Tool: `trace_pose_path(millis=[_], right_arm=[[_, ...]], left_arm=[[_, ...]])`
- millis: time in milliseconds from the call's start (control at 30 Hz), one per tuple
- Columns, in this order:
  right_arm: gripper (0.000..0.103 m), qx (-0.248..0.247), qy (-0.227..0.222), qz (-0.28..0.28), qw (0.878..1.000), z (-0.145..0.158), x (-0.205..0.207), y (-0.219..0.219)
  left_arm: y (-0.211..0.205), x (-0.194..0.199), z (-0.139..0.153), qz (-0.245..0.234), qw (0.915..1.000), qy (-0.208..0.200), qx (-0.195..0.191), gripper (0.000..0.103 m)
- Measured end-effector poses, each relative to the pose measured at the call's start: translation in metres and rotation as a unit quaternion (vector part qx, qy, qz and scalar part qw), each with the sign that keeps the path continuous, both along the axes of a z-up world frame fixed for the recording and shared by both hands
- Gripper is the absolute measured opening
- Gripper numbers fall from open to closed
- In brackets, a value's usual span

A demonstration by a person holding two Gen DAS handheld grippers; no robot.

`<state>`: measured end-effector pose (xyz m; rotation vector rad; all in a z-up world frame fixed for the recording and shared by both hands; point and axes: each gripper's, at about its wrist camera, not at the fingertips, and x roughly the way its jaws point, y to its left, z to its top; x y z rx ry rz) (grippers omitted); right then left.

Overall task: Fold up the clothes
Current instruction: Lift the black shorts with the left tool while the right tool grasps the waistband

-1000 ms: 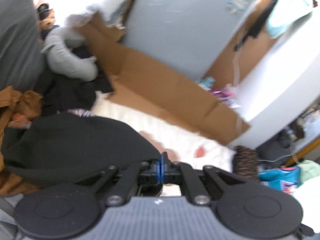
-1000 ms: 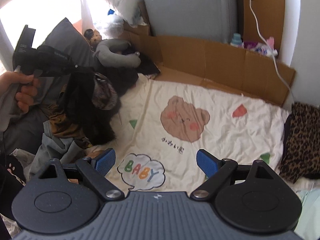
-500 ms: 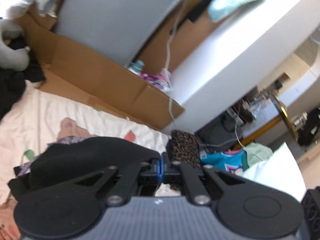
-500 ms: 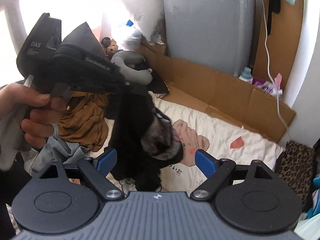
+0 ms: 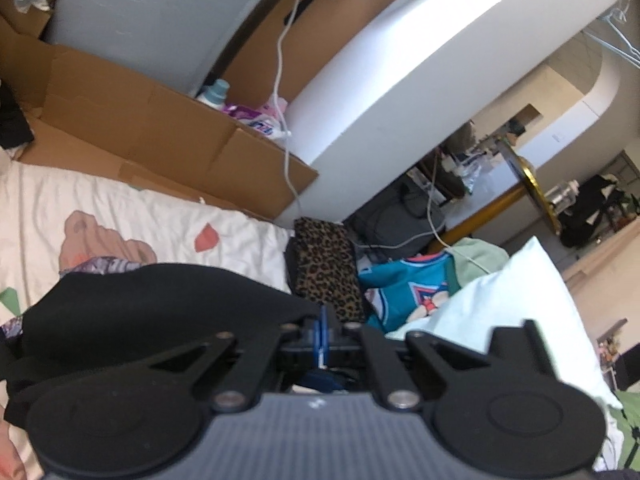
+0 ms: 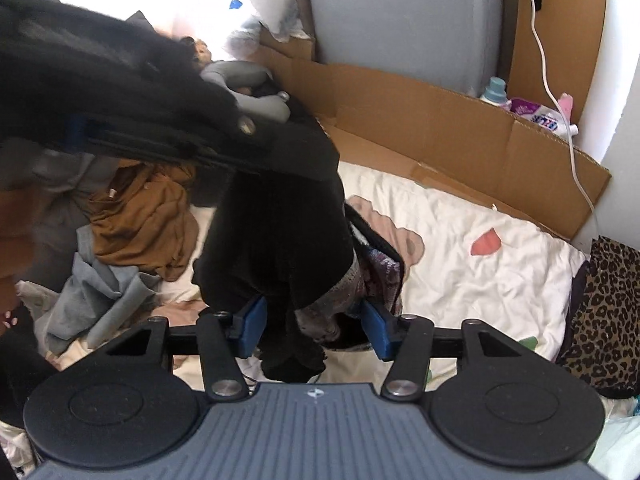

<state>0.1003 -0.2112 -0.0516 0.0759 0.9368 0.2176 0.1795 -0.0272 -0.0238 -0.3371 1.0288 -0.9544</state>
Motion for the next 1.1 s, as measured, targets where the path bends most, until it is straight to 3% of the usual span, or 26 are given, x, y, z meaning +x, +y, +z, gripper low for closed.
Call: trace_pose_path(millis=[67, 133, 200, 267, 500, 567, 667, 833, 967, 1100], right_arm=[[0.056, 0.0, 0.01, -0.002, 1.0, -0.005, 0.004, 0.002], [0.046, 0.003, 0.011, 0.001, 1.0, -0.008, 0.007, 0.002], [0.015, 0.009, 0.009, 0.0, 1.0, -0.009, 0.009, 0.0], [0.011, 0.029, 0.005, -0.007, 1.0, -0.008, 0.01, -0.004], [0.006, 0.128, -0.007, -0.03, 0.991, 0.007, 0.016, -0.018], [0.004, 0.18, -0.013, -0.041, 0.983, 0.013, 0.017, -0.03], [0.003, 0.25, -0.018, -0.058, 0.966, 0.019, 0.014, -0.048], [0.003, 0.323, -0.011, -0.094, 0.942, 0.016, 0.01, -0.072], [0.003, 0.363, -0.024, -0.128, 0.923, 0.022, 0.006, -0.092], [0.003, 0.369, -0.05, -0.147, 0.916, 0.038, 0.005, -0.105]], left_arm=[[0.0, -0.001, 0.001, -0.005, 1.0, 0.003, -0.006, 0.0], [-0.001, -0.002, 0.0, -0.009, 0.9999, 0.005, -0.008, 0.0], [0.0, 0.0, 0.0, -0.006, 0.9999, 0.007, -0.008, 0.0], [0.003, 0.004, 0.0, 0.003, 0.9999, 0.007, -0.015, 0.001], [0.009, 0.03, 0.001, 0.048, 0.9989, 0.0, -0.004, 0.003], [0.01, 0.033, 0.001, 0.052, 0.9987, 0.003, -0.001, 0.014], [0.011, 0.035, -0.001, 0.051, 0.9987, 0.003, 0.003, 0.02], [0.01, 0.035, -0.004, 0.049, 0.9983, 0.003, 0.031, 0.041], [0.011, 0.036, -0.003, 0.062, 0.9964, -0.011, 0.057, 0.074], [0.004, 0.034, -0.007, 0.061, 0.9922, -0.045, 0.099, 0.074]])
